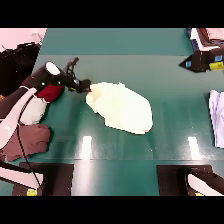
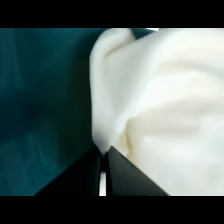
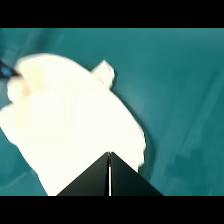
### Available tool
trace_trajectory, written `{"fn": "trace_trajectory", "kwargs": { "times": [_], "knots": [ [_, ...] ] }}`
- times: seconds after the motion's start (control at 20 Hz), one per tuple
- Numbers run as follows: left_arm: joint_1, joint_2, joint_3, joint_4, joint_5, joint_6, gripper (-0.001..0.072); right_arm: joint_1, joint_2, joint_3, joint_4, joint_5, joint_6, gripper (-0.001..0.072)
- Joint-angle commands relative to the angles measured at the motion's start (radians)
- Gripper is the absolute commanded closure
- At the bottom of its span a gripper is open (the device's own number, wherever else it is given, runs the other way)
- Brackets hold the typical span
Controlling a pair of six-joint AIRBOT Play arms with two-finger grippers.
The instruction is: Fold the shirts.
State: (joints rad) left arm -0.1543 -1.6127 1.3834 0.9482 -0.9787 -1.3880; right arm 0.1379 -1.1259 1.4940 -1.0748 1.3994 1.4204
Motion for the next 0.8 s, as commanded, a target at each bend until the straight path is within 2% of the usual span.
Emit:
{"fn": "trace_trajectory", "kwargs": {
  "times": [0.0, 0.05, 0.1, 0.15, 0.35, 0.5, 0.55, 0.65, 0.75],
  "knots": [
    [0.019, 0.05, 0.127, 0.068, -0.035, 0.009, 0.0686, -0.085, -0.019, -0.159, 0.003, 0.074, 0.0, 0.0694],
    [0.019, 0.061, 0.16, 0.077, -0.036, 0.009, 0.0686, -0.094, -0.02, -0.237, 0.006, 0.048, 0.0, 0.0619],
    [0.019, 0.065, 0.181, 0.077, -0.035, 0.008, 0.0686, -0.094, -0.02, -0.328, 0.019, -0.001, 0.0, 0.033],
    [0.018, 0.065, 0.194, 0.074, -0.035, 0.008, 0.0686, -0.087, -0.027, -0.412, 0.049, -0.058, -0.001, 0.019],
    [0.013, 0.058, 0.195, 0.072, -0.056, 0.008, 0.0686, 0.019, -0.163, -0.594, 0.217, -0.21, -0.104, 0.0191],
    [0.013, 0.058, 0.195, 0.074, -0.085, 0.008, 0.0686, 0.101, -0.293, -0.566, 0.272, -0.294, -0.133, 0.0203],
    [0.013, 0.059, 0.195, 0.073, -0.092, 0.008, 0.0686, 0.122, -0.328, -0.537, 0.274, -0.303, -0.138, 0.0237],
    [0.013, 0.059, 0.195, 0.073, -0.105, 0.008, 0.0686, 0.156, -0.391, -0.459, 0.268, -0.309, -0.14, 0.0366],
    [0.013, 0.06, 0.195, 0.073, -0.115, 0.008, 0.0687, 0.17, -0.425, -0.385, 0.252, -0.311, -0.178, 0.0697]
  ]
}}
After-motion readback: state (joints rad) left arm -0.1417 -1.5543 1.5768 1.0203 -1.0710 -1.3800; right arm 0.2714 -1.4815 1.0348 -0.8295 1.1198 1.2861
